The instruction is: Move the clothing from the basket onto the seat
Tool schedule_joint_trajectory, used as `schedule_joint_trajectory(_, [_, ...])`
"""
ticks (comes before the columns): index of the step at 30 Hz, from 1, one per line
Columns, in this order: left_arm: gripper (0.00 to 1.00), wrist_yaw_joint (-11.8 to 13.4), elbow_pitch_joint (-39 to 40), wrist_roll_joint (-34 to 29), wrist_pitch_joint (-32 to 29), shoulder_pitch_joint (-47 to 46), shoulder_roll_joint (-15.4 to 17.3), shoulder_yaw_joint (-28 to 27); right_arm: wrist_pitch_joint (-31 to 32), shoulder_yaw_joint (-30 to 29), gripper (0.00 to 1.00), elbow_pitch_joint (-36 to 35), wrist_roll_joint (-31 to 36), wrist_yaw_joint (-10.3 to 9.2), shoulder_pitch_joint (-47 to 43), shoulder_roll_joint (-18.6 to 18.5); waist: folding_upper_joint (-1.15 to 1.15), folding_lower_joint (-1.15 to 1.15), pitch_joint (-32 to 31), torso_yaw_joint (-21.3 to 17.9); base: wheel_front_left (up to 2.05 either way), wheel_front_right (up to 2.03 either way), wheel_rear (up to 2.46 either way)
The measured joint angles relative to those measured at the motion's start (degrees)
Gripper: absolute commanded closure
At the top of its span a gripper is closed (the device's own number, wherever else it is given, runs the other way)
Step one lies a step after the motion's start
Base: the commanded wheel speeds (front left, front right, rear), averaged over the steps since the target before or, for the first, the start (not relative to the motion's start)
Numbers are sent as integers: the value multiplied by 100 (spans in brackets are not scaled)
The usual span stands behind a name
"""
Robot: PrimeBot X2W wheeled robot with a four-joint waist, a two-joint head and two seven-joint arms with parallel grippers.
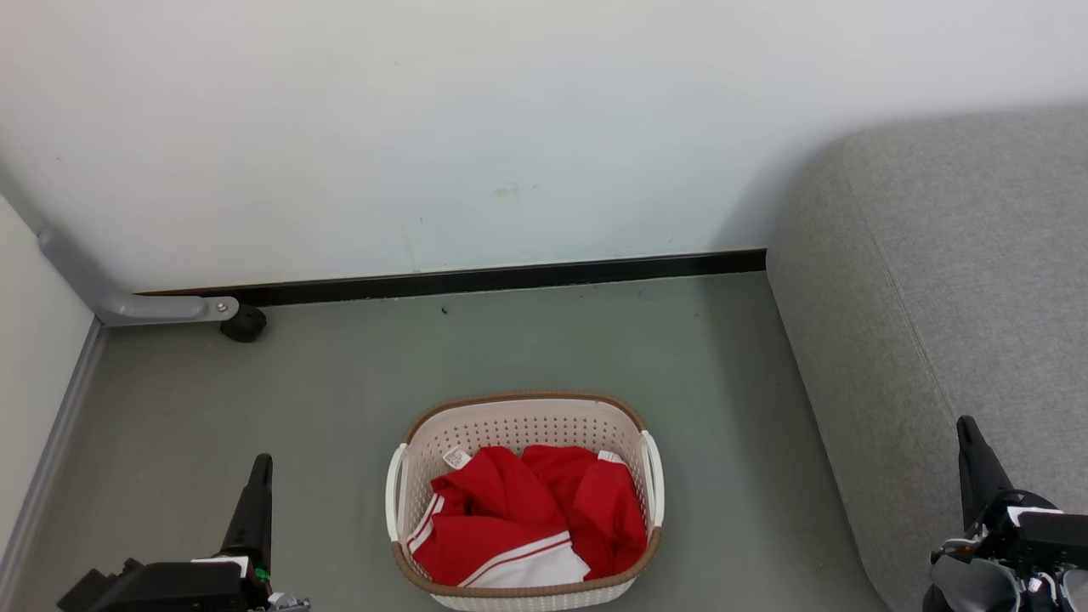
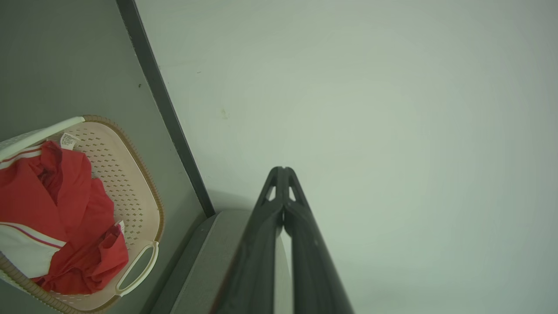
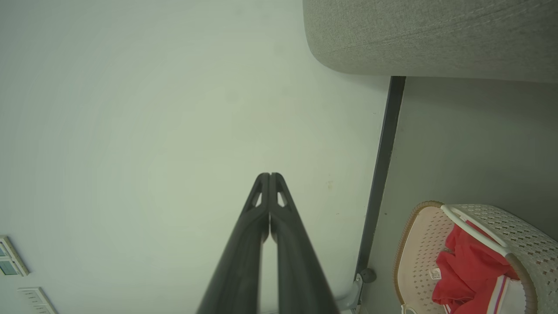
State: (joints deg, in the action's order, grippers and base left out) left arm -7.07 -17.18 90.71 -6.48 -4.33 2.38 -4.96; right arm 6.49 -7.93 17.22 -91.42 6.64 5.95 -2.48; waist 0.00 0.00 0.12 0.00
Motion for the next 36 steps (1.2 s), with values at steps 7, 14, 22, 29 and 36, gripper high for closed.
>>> schedule_joint_trajectory(7, [100,0,0,0,0,0,0,0,0,0,100,0,0,0,0,0,0,0,0,0,0,0,0])
schedule_joint_trajectory(14, [100,0,0,0,0,0,0,0,0,0,100,0,0,0,0,0,0,0,0,0,0,0,0])
schedule_joint_trajectory(22, [100,0,0,0,0,0,0,0,0,0,100,0,0,0,0,0,0,0,0,0,0,0,0])
schedule_joint_trajectory(29, [100,0,0,0,0,0,0,0,0,0,100,0,0,0,0,0,0,0,0,0,0,0,0])
schedule_joint_trajectory(36, [100,0,0,0,0,0,0,0,0,0,100,0,0,0,0,0,0,0,0,0,0,0,0])
